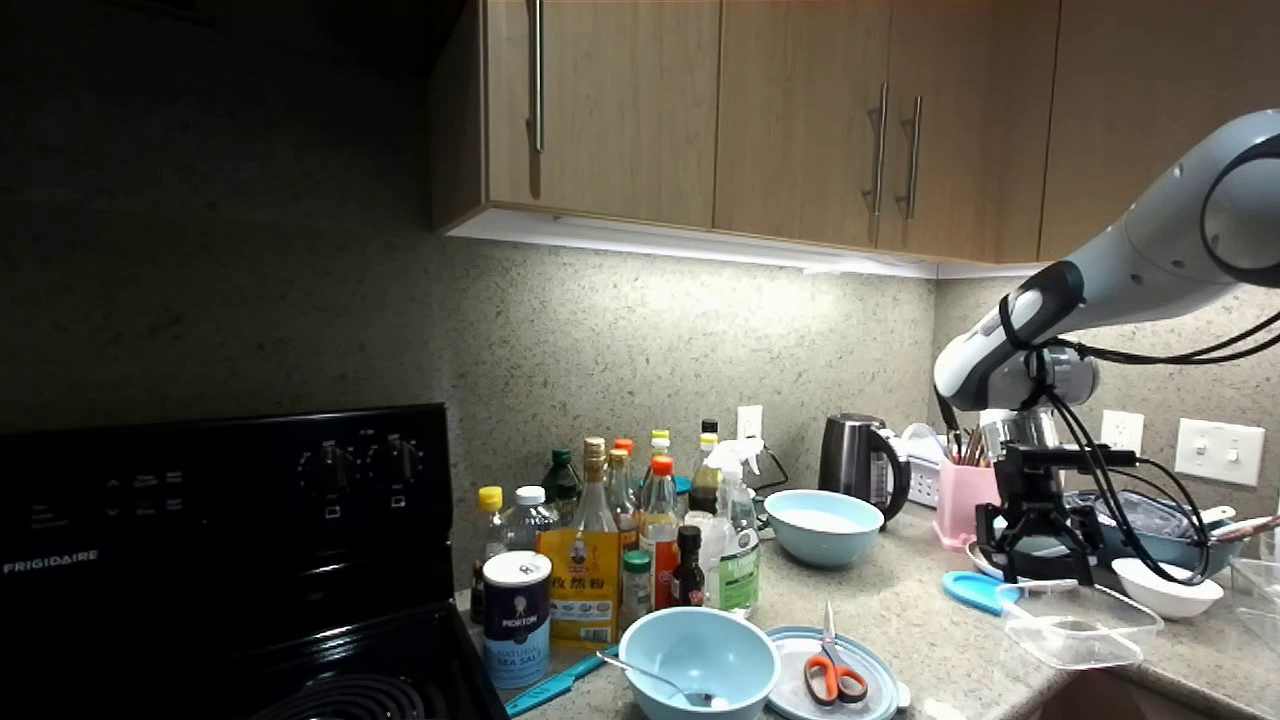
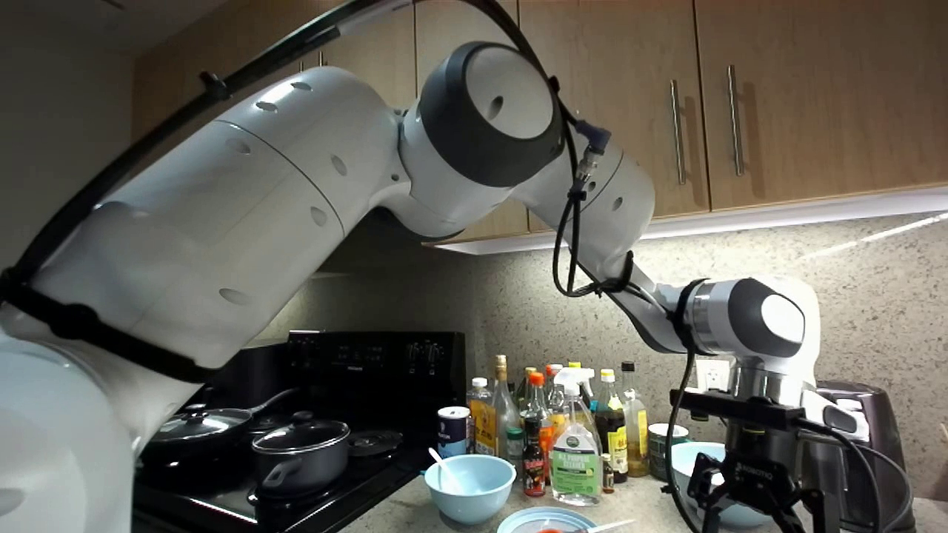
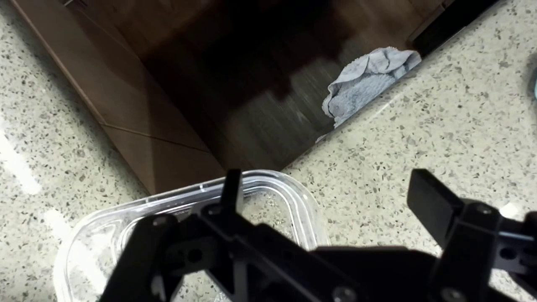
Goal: Turn the transparent bowl to the left
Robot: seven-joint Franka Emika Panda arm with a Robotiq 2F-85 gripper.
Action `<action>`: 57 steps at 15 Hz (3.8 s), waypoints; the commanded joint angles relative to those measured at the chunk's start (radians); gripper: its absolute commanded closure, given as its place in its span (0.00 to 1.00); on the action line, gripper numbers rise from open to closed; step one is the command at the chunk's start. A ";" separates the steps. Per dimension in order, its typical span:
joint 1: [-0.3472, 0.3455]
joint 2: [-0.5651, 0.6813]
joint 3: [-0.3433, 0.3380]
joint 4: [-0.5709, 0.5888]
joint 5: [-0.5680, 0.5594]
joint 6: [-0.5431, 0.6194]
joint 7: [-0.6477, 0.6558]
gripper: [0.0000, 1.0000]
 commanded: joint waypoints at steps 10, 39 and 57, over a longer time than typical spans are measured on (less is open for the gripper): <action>-0.097 0.227 0.039 0.349 0.141 -0.278 0.100 0.00; -0.144 0.462 0.023 0.663 0.028 -0.323 -0.005 0.00; -0.053 0.521 0.024 0.754 -0.030 -0.365 -0.081 0.00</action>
